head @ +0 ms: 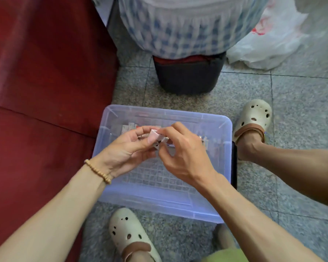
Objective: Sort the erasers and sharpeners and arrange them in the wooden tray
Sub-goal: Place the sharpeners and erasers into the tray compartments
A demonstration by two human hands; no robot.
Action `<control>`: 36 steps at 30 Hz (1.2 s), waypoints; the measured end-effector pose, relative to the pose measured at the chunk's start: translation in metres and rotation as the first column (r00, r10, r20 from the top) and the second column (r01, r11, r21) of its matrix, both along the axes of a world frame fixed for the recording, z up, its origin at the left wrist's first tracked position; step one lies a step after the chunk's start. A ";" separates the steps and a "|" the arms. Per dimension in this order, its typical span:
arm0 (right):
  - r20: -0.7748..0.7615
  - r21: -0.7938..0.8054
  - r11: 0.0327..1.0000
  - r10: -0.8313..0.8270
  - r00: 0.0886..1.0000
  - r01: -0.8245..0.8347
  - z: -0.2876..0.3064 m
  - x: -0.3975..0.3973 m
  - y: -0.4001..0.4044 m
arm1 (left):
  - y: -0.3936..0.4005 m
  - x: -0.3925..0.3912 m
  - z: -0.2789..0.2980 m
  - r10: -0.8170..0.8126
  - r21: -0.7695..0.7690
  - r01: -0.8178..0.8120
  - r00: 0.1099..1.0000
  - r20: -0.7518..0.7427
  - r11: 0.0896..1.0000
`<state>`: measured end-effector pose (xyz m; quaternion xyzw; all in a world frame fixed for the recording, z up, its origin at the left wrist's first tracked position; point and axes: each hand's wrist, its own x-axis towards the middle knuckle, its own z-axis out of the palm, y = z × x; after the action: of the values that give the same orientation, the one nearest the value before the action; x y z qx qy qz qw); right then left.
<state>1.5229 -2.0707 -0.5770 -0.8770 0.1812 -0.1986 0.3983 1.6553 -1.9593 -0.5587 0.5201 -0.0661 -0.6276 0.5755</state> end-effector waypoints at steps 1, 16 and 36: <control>0.032 0.008 1.000 0.008 0.999 -0.008 0.006 0.004 0.004 | 0.006 -0.001 0.008 0.034 -0.018 -0.034 0.999 -0.001 0.999; 0.284 0.034 0.966 0.236 0.929 -0.256 0.096 0.078 0.078 | 0.080 -0.021 0.111 0.753 -0.058 -0.753 0.657 -0.026 0.655; 0.306 0.083 0.624 0.726 0.616 -0.777 0.232 0.138 0.250 | 0.256 -0.023 0.230 0.970 -0.213 -0.965 0.107 0.220 0.155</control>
<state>1.6613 -1.8211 -0.3454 -0.7933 -0.2354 -0.0981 0.5529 1.6324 -1.7031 -0.3290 0.5226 0.1948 -0.0116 0.8299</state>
